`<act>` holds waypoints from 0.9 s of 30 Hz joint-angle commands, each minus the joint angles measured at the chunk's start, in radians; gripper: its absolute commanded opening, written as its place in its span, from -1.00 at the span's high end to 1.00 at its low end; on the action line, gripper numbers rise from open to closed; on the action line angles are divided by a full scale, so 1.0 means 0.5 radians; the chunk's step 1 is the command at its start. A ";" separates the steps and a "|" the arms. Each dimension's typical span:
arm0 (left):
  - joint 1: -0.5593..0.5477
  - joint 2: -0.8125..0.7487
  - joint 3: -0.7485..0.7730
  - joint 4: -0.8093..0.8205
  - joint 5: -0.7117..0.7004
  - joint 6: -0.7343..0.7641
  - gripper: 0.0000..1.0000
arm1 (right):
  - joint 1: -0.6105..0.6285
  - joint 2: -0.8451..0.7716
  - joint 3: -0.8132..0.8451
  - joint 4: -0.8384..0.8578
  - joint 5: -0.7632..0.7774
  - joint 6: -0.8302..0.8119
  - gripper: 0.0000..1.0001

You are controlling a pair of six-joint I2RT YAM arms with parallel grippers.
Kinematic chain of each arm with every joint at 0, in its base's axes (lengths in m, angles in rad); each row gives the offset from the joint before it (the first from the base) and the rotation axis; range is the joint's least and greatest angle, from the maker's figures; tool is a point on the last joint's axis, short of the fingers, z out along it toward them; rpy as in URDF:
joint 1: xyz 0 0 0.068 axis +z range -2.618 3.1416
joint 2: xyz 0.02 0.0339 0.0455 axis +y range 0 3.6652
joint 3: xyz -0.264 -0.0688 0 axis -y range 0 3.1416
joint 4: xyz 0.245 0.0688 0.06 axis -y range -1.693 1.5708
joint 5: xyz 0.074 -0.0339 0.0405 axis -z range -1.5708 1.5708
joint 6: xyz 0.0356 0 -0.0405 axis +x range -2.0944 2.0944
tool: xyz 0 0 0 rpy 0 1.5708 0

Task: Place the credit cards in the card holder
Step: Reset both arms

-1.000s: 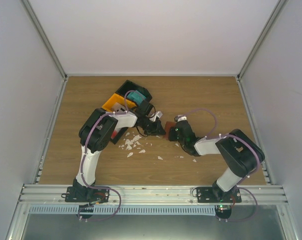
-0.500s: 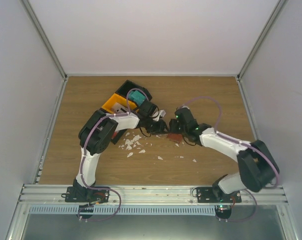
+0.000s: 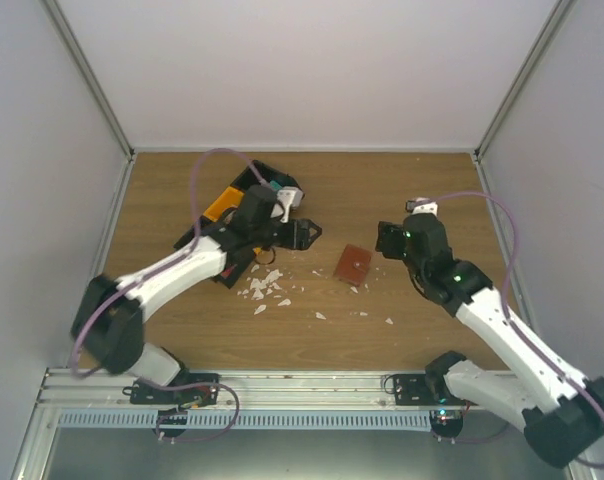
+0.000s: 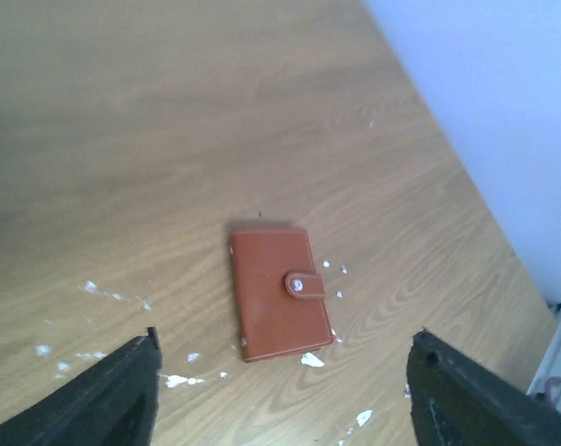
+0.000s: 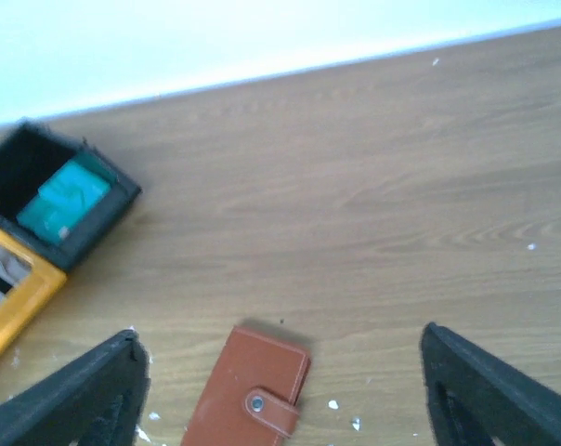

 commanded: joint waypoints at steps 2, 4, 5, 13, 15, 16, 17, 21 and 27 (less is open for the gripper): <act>-0.002 -0.621 -0.292 0.232 -0.379 0.198 -0.96 | -0.016 -0.258 0.162 -0.227 0.268 -0.170 -0.83; -0.017 -0.837 -0.335 0.197 -0.475 0.248 -0.98 | -0.018 -0.349 0.197 -0.289 0.312 -0.167 -0.98; -0.026 -0.932 -0.352 0.171 -0.506 0.271 -0.98 | -0.018 -0.405 0.215 -0.318 0.338 -0.153 -0.99; -0.035 -1.560 -0.424 0.068 -0.815 0.355 -0.98 | -0.019 -0.866 0.205 -0.401 0.500 -0.070 -0.99; -0.034 -1.652 -0.387 0.015 -0.830 0.375 -0.98 | -0.016 -0.925 0.201 -0.419 0.589 -0.077 -0.99; -0.034 -1.690 -0.369 -0.016 -0.845 0.383 -0.98 | -0.017 -0.946 0.205 -0.435 0.631 -0.077 -0.99; -0.034 -1.732 -0.361 -0.037 -0.864 0.388 -0.98 | -0.018 -0.967 0.208 -0.449 0.660 -0.069 -0.99; -0.034 -1.895 -0.369 -0.089 -0.964 0.410 -0.98 | -0.018 -1.066 0.213 -0.463 0.693 -0.061 -0.99; -0.034 -2.001 -0.390 -0.121 -0.980 0.457 -0.98 | -0.015 -1.165 0.191 -0.457 0.712 -0.121 -0.99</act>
